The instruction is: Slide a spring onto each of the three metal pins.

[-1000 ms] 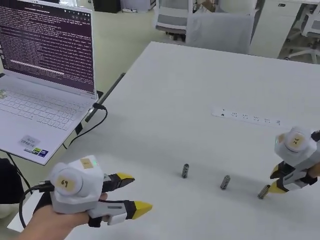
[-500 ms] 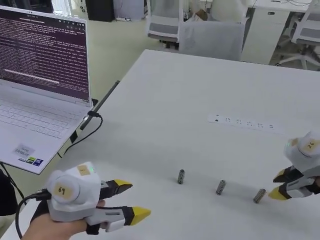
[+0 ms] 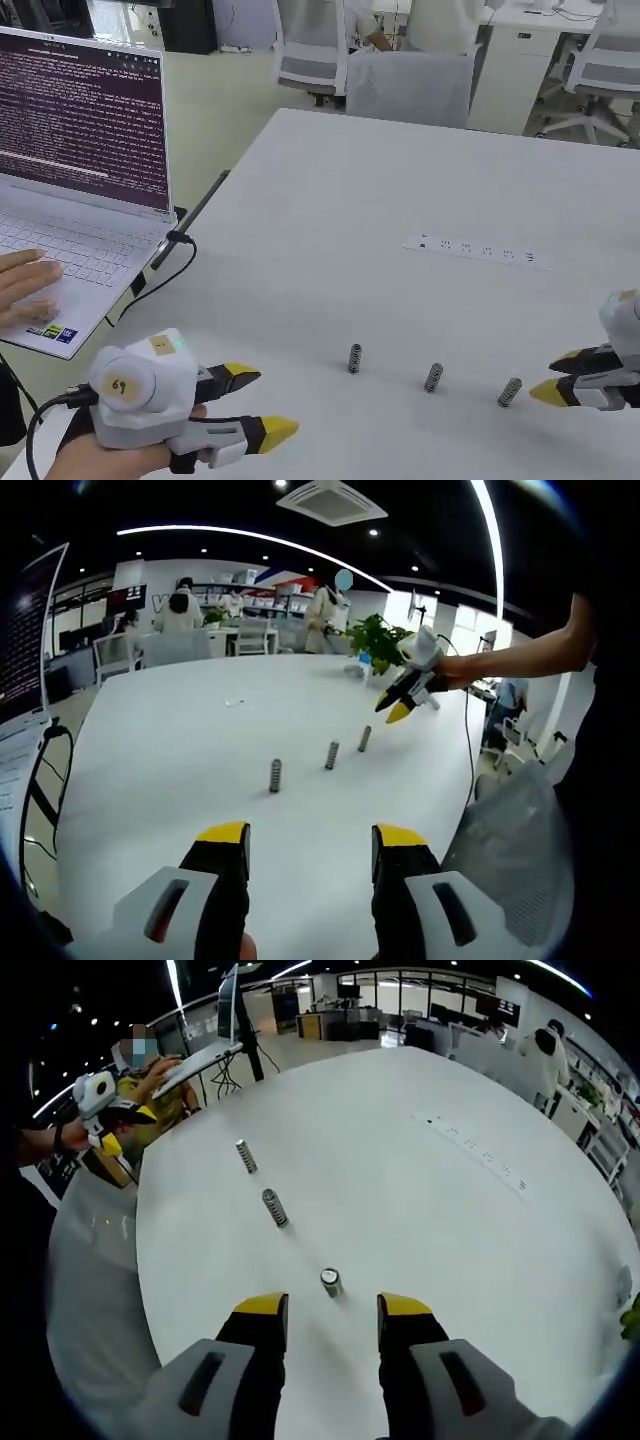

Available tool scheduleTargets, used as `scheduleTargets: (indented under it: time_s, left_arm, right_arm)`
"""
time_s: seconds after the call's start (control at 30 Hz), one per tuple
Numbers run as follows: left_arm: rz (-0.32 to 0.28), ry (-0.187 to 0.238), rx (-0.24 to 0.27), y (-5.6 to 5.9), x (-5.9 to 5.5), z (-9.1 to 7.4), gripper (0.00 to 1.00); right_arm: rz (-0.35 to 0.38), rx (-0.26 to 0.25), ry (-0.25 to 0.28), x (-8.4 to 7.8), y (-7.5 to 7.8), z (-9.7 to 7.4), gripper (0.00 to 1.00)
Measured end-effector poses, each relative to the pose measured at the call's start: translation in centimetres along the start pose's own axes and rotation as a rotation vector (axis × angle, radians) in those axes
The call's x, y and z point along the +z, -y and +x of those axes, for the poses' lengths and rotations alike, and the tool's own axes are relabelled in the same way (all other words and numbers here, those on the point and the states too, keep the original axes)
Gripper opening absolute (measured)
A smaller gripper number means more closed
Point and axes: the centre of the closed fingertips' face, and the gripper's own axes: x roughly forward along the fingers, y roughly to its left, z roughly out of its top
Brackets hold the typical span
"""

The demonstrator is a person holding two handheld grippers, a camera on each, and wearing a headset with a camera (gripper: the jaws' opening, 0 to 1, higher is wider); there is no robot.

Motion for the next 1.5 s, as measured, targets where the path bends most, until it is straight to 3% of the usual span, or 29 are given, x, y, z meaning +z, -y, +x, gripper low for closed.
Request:
scheduleTargets:
  time_s: [0.27,0.47,0.83,1.5]
  left_arm:
    - [-0.013,0.013,0.014,-0.4,0.3,0.0,0.43]
    - [-0.013,0.019,0.016,-0.4,0.7,0.1,0.44]
    - [-0.012,0.022,0.011,0.1,0.8,0.4,0.46]
    - [-0.042,0.031,0.031,0.5,0.4,0.3,0.51]
  right_arm:
    - [0.104,-0.020,0.123,0.2,-1.3,-1.2,0.36]
    - [0.146,-0.030,0.170,-0.9,-2.4,-2.0,0.39]
    - [0.222,-0.034,0.227,-3.1,-4.6,-3.0,0.45]
    - [0.295,-0.035,0.274,-5.0,-8.2,-3.2,0.58]
